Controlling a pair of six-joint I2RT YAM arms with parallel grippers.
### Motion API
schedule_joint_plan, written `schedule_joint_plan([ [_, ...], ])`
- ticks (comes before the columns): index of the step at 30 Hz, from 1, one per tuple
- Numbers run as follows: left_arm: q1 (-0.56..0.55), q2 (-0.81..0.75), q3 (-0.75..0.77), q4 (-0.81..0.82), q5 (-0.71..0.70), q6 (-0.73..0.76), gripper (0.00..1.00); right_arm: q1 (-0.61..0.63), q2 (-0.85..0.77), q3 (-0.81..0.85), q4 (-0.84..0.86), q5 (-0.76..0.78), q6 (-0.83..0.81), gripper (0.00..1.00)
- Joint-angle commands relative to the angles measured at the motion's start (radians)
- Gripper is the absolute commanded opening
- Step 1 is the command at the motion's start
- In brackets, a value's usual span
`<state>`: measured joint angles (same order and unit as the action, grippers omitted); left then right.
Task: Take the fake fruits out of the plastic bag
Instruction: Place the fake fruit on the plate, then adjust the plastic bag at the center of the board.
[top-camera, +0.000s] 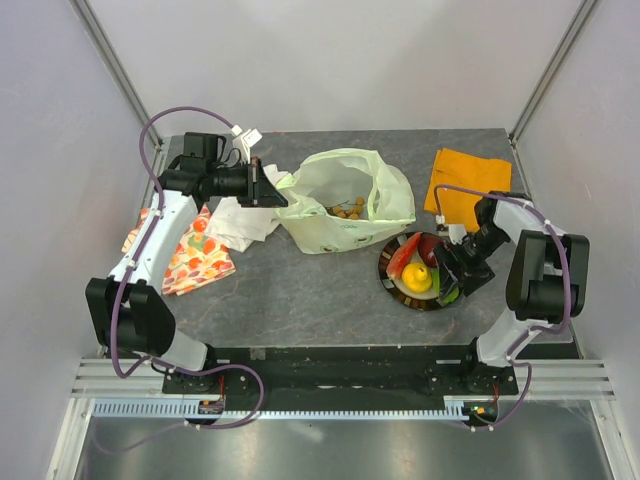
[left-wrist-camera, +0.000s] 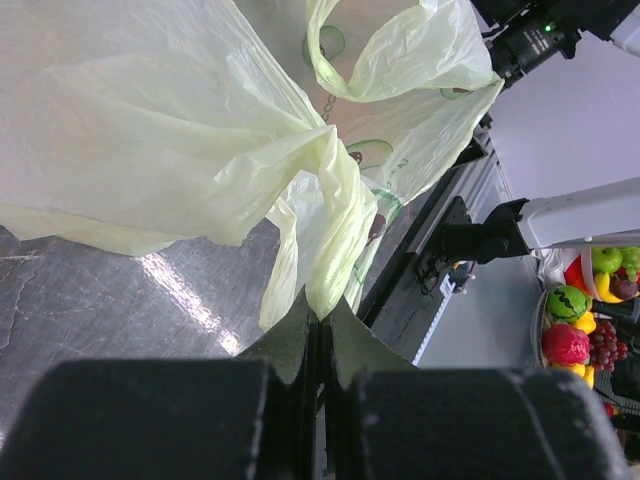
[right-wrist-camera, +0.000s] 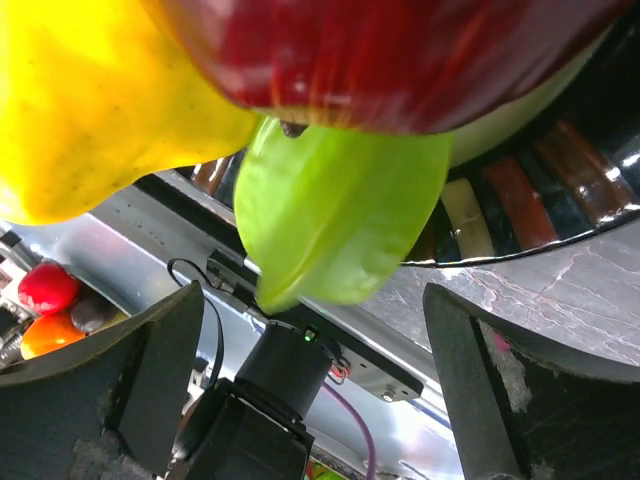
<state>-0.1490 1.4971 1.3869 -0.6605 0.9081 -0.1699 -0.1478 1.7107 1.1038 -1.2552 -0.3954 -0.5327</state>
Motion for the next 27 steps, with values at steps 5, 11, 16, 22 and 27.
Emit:
schedule_joint_plan([
  [5, -0.001, -0.005, 0.011, 0.015, 0.009, 0.039, 0.02, -0.08, -0.117, 0.2, -0.206, 0.044, -0.121, 0.98],
  [11, -0.001, -0.046, -0.055, -0.024, 0.002, 0.092, 0.02, -0.03, -0.172, 0.762, -0.19, -0.02, -0.239, 0.98],
  [16, -0.001, -0.096, -0.152, -0.042, 0.135, 0.135, 0.02, 0.305, -0.039, 1.037, 0.023, -0.042, -0.024, 0.98],
  [22, -0.001, -0.156, -0.203, -0.091, 0.202, 0.167, 0.02, 0.644, 0.036, 0.799, 0.35, 0.016, 0.095, 0.83],
  [27, 0.028, -0.216, -0.226, -0.137, 0.18, 0.205, 0.02, 0.789, -0.002, 0.468, 0.482, 0.144, 0.186, 0.7],
])
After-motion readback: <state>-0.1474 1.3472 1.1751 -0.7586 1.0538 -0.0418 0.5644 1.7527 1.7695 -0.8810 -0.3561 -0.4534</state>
